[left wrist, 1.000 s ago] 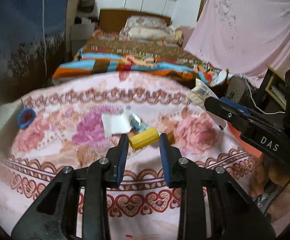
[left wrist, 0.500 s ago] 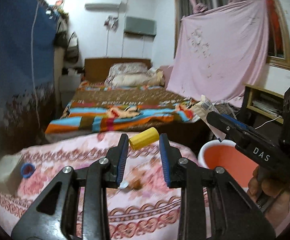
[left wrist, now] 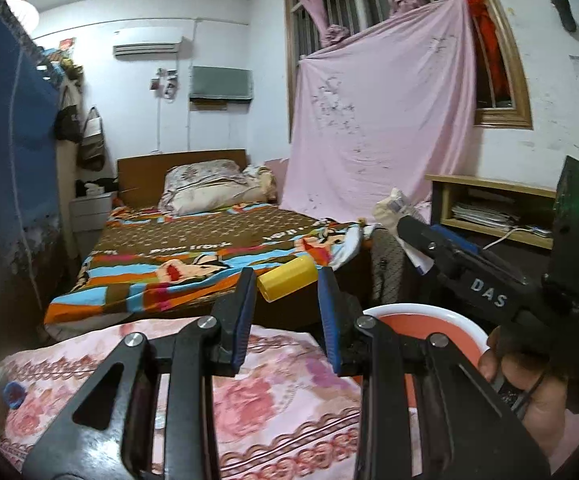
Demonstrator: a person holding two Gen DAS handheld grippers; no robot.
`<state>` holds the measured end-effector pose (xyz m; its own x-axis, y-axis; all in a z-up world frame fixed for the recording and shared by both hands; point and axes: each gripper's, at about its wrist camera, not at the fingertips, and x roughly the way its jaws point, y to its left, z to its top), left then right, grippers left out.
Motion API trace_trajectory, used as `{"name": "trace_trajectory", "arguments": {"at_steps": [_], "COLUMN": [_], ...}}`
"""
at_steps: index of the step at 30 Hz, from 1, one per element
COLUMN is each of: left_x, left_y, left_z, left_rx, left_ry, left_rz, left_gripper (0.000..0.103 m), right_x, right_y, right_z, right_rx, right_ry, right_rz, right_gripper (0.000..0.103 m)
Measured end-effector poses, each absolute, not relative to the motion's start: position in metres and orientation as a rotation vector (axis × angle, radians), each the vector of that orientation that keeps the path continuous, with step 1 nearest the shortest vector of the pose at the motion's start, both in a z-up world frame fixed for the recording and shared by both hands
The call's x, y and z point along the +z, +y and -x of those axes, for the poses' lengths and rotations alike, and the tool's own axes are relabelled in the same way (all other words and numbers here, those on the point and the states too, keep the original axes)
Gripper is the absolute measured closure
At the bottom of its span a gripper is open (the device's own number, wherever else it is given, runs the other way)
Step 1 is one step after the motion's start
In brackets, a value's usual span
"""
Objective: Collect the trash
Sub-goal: 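Carry the yellow cap and white packet over the orange basin, then open both tools to drop the cap and packet into the basin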
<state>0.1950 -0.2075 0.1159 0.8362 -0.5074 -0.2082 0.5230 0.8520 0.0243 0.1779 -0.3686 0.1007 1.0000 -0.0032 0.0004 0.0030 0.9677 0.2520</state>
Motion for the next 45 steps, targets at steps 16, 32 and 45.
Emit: {"name": "trace_trajectory", "arguments": {"at_steps": [16, 32, 45], "left_x": [0.091, 0.062, 0.075], "left_y": [-0.276, -0.311, -0.258], "left_z": [-0.219, -0.249, -0.248], "left_rx": [-0.729, -0.823, -0.675], "left_ry": [0.397, 0.664, 0.597], "left_rz": [-0.076, 0.002, 0.076], "left_gripper": [0.087, 0.085, 0.065], "right_x": [0.083, 0.065, 0.075], "right_y": [-0.428, -0.454, -0.434], "right_z": [-0.176, -0.178, -0.18], "right_rx": [-0.207, -0.273, -0.24], "right_ry": [0.121, 0.219, 0.198], "right_rz": [-0.397, -0.5, -0.435], "right_gripper": [0.052, 0.05, 0.046]}}
